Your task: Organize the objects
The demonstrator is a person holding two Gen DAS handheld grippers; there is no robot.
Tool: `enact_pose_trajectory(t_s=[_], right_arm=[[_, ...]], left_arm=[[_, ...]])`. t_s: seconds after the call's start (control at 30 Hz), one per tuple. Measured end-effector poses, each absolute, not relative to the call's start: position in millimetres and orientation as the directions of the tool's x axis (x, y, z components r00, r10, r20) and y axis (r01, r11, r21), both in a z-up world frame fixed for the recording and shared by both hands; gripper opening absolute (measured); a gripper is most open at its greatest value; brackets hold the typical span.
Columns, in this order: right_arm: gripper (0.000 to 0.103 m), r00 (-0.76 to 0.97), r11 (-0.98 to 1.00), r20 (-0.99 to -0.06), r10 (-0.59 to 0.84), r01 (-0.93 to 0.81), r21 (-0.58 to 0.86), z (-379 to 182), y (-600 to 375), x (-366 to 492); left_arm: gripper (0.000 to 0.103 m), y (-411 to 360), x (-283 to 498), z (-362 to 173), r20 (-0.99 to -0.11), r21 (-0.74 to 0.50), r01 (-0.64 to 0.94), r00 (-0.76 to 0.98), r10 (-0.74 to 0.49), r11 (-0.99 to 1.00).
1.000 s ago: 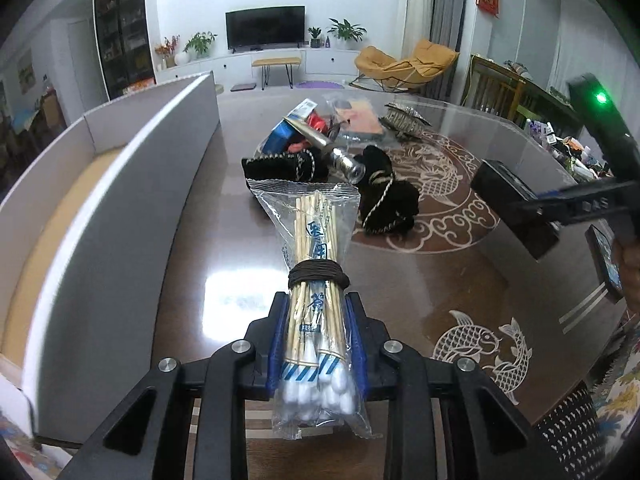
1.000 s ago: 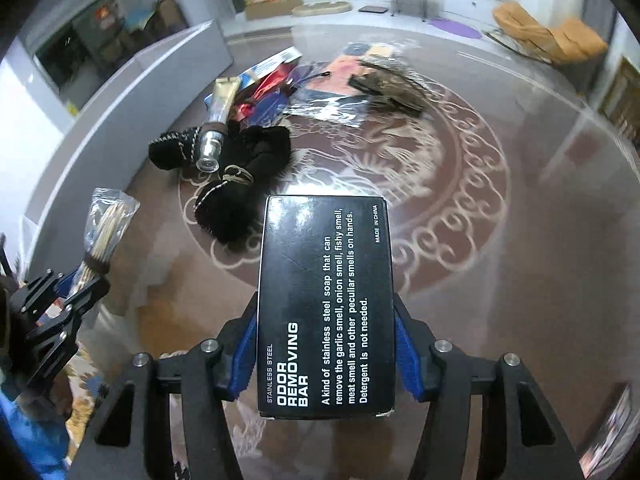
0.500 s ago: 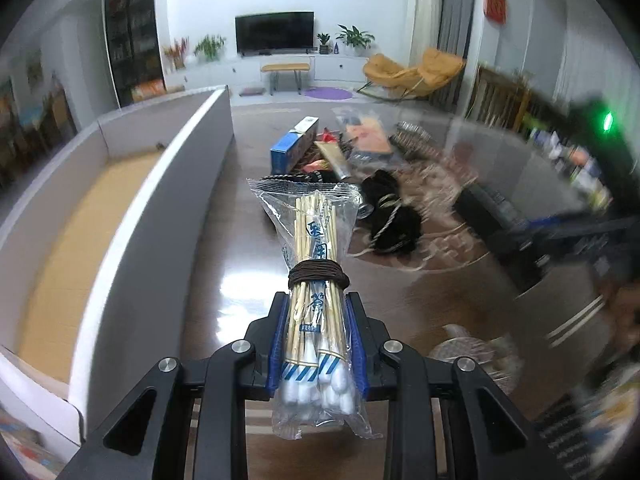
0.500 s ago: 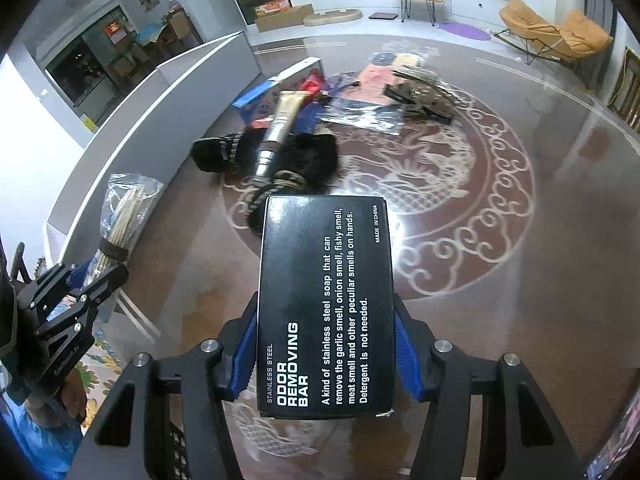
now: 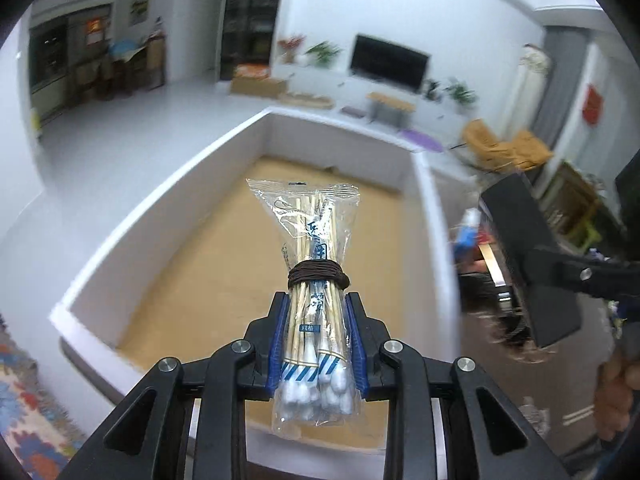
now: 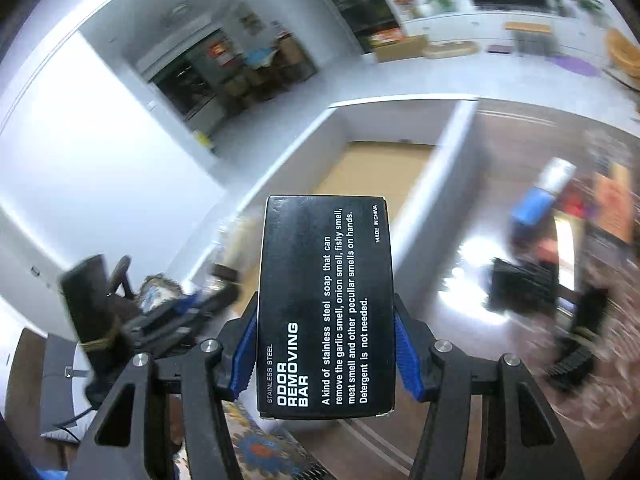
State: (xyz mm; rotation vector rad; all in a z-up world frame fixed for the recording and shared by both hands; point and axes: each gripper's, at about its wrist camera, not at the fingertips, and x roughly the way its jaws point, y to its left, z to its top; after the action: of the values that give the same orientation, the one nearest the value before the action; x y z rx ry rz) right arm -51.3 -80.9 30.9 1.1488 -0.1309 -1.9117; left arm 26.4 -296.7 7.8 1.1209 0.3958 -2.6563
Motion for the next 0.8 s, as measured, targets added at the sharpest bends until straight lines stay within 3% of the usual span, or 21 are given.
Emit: enact_pose_trajectory(t_s=[0.1,0.13,0.17,0.23,0.33,0.47,0.7,0.8], right_arm=[[0.06,-0.15,-0.593,-0.687,-0.711,0.652,0.472,18,-127,-50],[0.062,-0.141,-0.602,-0.71,-0.69,0.656,0.455,10,-139,-50],[0.066,-0.146,-0.621,-0.735,-0.662,0.656,0.429,2,-148,-50],[0.087,-0.18,-0.658,-0.761,-0.623,0.646,0.387,-7,-151,-50],[0.093,-0.259,-0.688,-0.745,-0.614,0.639,0.344,-9,-124,-44],[0.103,-0.443,-0.758,-0.716,-0.54,0.625,0.186,-11,-53,-23],[0.103,-0.636,-0.902,-0.742,-0.213,0.42,-0.101,-74,87,-2],[0.103,-0.624,-0.934,-0.772,-0.122,0.336,-0.125,-97,140,-2]], left_arm=[[0.031,-307,16,-15,-0.784,-0.097,0.332,-0.606,-0.133,-0.938],[0.042,-306,12,-21,-0.798,-0.078,0.333,-0.585,-0.141,-0.94],[0.066,-306,9,-28,-0.81,-0.053,0.338,-0.564,-0.158,-0.94],[0.088,-303,9,-34,-0.811,-0.003,0.359,-0.547,-0.208,-0.933],[0.088,-294,18,-25,-0.773,-0.006,0.375,-0.59,-0.233,-0.927],[0.088,-272,35,-4,-0.712,-0.074,0.358,-0.673,-0.202,-0.931],[0.09,-171,59,36,-0.612,-0.177,0.108,-0.79,0.024,-0.978],[0.101,-115,54,38,-0.619,-0.206,-0.019,-0.772,0.145,-0.978]])
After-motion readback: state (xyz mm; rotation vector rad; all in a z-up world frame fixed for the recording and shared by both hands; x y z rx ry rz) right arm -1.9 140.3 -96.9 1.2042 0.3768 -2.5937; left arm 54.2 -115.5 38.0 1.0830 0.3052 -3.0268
